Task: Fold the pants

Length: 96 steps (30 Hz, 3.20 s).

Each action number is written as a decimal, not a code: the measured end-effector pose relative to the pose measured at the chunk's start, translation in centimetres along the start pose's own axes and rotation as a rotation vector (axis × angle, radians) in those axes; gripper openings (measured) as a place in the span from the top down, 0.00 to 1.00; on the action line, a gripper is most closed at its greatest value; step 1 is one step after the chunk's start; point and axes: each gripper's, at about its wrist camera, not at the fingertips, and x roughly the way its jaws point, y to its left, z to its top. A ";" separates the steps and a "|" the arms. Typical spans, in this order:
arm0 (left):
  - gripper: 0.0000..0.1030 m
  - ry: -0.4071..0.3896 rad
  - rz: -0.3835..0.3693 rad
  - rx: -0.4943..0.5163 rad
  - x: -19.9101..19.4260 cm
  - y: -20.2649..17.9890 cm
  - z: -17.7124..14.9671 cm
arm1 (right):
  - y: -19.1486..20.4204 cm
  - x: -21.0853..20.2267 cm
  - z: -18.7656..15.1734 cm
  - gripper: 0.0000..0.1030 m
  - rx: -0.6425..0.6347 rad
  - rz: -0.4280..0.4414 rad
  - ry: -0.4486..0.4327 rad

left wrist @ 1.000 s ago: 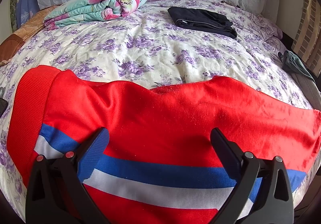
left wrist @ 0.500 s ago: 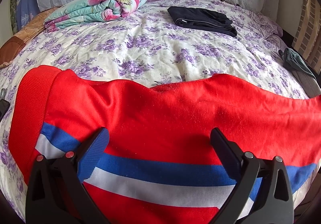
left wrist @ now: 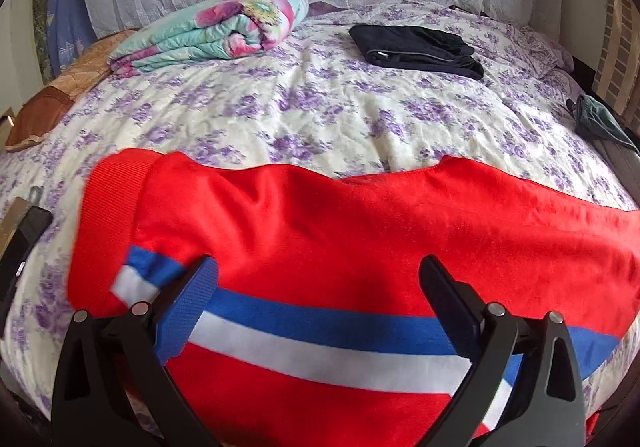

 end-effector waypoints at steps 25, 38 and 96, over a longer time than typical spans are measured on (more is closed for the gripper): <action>0.04 -0.122 0.150 0.094 -0.6 1.2 -3.7 | 21.0 26.9 -6.1 0.85 -0.365 0.414 0.623; 0.04 -0.073 0.165 0.094 -0.5 1.2 -3.1 | 20.4 26.0 -4.7 0.86 -0.381 0.331 0.509; 0.05 -0.105 0.290 0.093 -4.8 -1.2 0.2 | 10.0 6.9 -8.3 0.25 -0.106 0.218 0.282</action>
